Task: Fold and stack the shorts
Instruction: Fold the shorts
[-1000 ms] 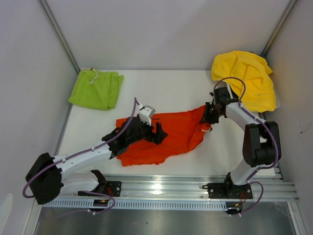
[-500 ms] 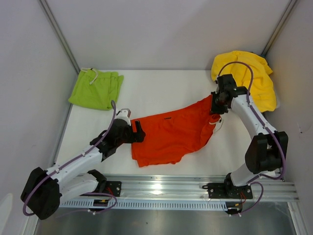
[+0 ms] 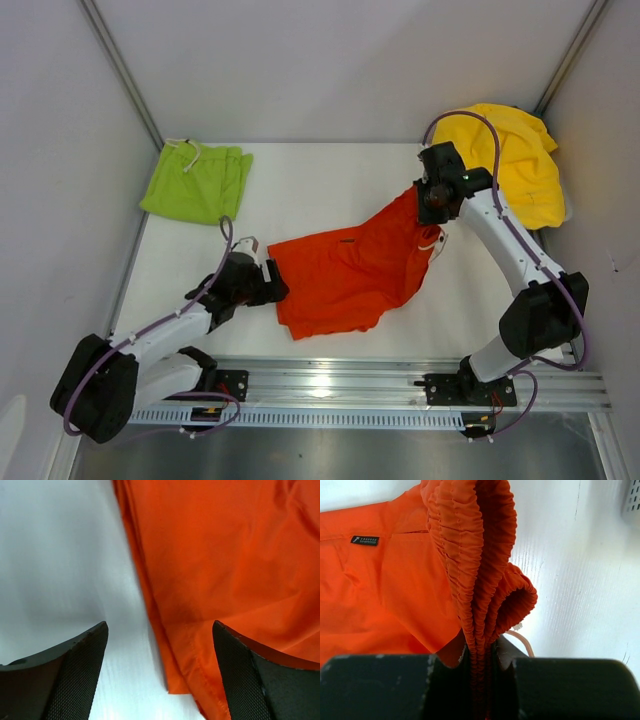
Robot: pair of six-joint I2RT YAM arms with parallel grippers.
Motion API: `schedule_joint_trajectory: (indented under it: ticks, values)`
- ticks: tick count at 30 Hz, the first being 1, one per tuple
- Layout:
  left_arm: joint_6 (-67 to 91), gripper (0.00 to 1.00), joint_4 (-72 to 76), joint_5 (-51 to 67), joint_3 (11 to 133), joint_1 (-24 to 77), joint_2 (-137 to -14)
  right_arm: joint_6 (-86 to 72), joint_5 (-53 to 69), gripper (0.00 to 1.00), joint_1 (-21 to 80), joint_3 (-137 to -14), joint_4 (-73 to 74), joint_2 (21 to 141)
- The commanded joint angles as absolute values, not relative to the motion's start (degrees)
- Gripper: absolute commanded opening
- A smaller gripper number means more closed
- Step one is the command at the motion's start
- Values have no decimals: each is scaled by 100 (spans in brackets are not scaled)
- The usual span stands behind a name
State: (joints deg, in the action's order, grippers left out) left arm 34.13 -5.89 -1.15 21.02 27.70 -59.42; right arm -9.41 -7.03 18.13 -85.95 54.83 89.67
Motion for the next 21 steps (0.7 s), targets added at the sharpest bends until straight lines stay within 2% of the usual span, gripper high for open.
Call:
schedule_joint_trajectory:
  ticks: [1,5,8,9,11,15,21]
  values:
    - [3630,86,182,342,2066,2707,-6231,-1010,-1001,12,2056,-8982,5607,8877]
    - [3726,74,422,404,2092,2707,-6564,-1151,-1256,11,2390,-9149,5774,8973]
    - [3718,58,509,369,2118,2716,-6714,-1221,-1502,11,2724,-9237,5888,9009]
    - [3718,50,553,378,2101,2716,-6819,-1265,-1546,11,2794,-9324,5923,9035]
    - [3718,42,685,413,2048,2707,-6934,-1318,-1617,11,3023,-9421,6020,9070]
    - [3735,35,975,527,1960,2707,-7267,-1537,-1976,12,3576,-9764,6248,9385]
    - [3718,29,1143,598,1916,2716,-7348,-2020,-2548,11,4543,-10536,6740,10281]
